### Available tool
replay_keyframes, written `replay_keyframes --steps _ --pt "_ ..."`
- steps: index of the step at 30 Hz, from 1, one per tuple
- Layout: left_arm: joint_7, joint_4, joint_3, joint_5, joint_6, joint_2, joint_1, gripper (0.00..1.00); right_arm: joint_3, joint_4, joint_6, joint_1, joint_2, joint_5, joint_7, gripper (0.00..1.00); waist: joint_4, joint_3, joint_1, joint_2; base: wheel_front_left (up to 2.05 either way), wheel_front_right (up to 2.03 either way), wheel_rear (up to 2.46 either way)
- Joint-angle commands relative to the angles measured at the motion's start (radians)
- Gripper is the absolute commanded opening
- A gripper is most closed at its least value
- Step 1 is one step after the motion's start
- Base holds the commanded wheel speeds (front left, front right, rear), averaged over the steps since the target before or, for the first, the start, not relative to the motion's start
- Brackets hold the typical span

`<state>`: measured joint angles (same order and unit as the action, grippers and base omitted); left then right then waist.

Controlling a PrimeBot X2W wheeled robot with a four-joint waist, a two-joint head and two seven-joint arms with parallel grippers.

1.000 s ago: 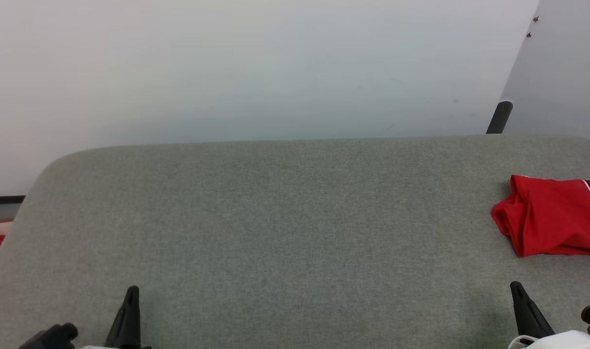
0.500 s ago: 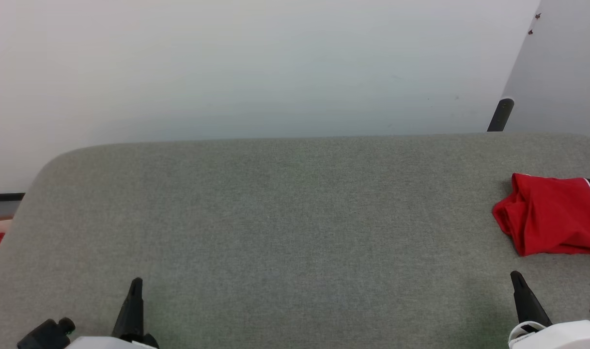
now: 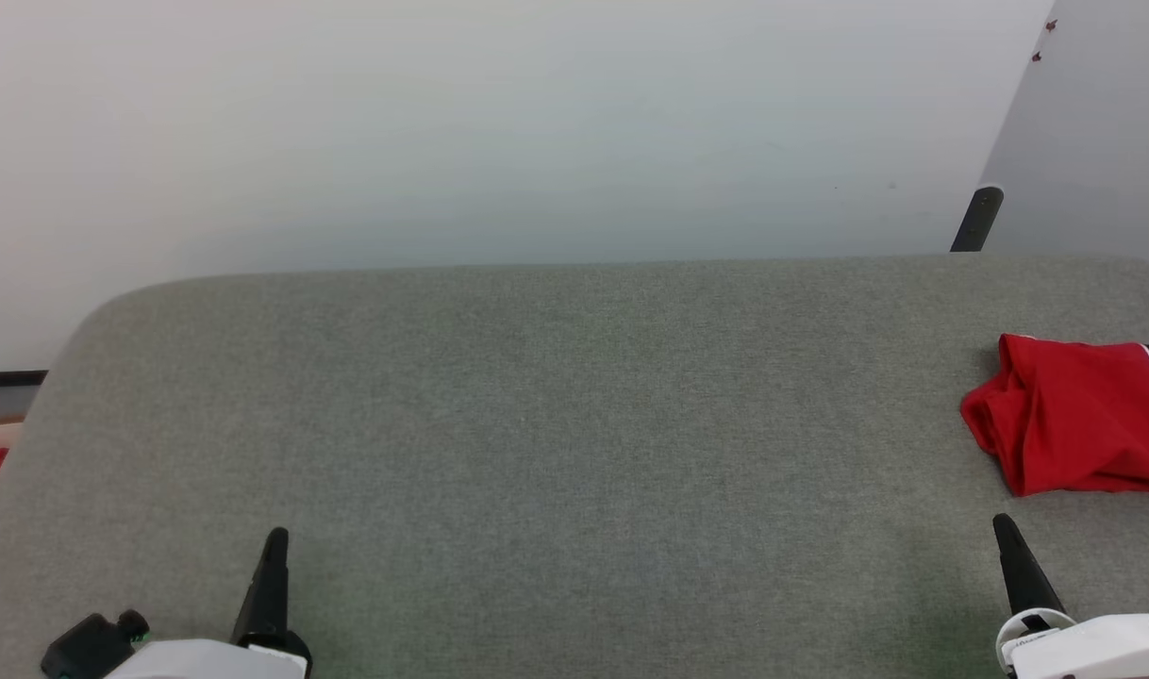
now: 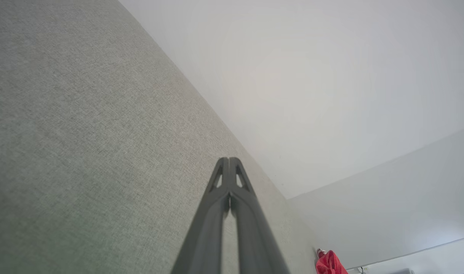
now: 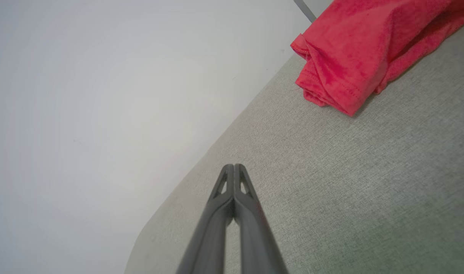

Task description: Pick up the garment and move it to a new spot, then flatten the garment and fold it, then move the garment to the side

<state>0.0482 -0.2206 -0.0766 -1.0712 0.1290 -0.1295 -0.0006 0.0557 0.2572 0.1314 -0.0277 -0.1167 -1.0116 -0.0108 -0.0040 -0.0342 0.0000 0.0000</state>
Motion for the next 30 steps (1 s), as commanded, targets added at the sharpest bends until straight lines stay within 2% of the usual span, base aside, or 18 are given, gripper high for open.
replay_keyframes --steps 1,30 --pt "-0.005 0.006 -0.007 -0.027 0.001 -0.002 -0.023 0.00 0.007 -0.011 -0.001 -0.024 0.001 -0.031 0.005 0.00 0.000 0.001 0.0000 0.0000 0.00 0.00 0.00" --pt "-0.083 -0.008 -0.023 -0.277 0.002 0.038 -0.067 0.00 0.033 -0.013 -0.001 -0.056 0.034 -0.308 0.064 0.00 0.002 0.016 0.0000 0.0000 0.00 0.00 0.00"
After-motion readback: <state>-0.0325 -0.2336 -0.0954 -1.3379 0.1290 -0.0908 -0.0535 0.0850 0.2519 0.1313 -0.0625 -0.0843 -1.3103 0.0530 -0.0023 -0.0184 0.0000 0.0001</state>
